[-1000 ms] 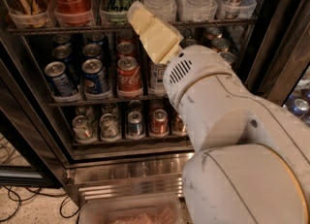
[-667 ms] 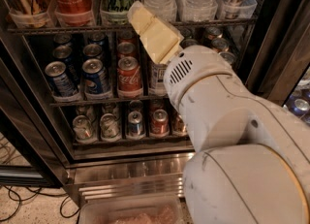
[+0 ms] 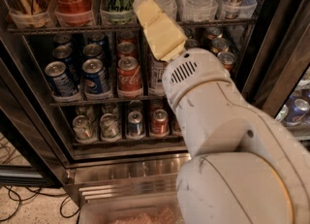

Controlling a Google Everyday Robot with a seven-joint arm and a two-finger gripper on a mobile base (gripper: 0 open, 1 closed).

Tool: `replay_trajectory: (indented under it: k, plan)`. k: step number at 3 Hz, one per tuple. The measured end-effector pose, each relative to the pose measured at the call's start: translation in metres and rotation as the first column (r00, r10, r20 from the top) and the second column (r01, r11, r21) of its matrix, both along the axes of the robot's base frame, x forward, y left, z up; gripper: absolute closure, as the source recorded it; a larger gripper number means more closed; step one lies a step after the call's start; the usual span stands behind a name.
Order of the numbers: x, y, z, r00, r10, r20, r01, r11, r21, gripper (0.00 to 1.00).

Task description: Pick coke can from top shelf of fridge

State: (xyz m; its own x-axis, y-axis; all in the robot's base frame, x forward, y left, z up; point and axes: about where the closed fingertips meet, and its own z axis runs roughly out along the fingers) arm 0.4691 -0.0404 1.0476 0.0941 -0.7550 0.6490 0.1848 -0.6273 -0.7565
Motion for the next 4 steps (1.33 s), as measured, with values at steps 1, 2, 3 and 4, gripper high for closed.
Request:
replay_trajectory:
  k: [1, 2, 3, 4]
  plan:
    - [-0.0018, 0.0244, -0.0471, 0.9951, 0.092, -0.034, -0.067, 0.887, 0.456, 0.0]
    - [-0.0043, 0.0312, -0.0545, 0.9919, 0.125, -0.023, -0.079, 0.754, 0.652, 0.0]
    - [-0.0042, 0.0312, -0.0545, 0.9919, 0.125, -0.023, -0.079, 0.754, 0.652, 0.0]
    - [-0.0026, 0.0276, -0.0499, 0.992, 0.125, -0.015, -0.08, 0.717, 0.693, 0.0]
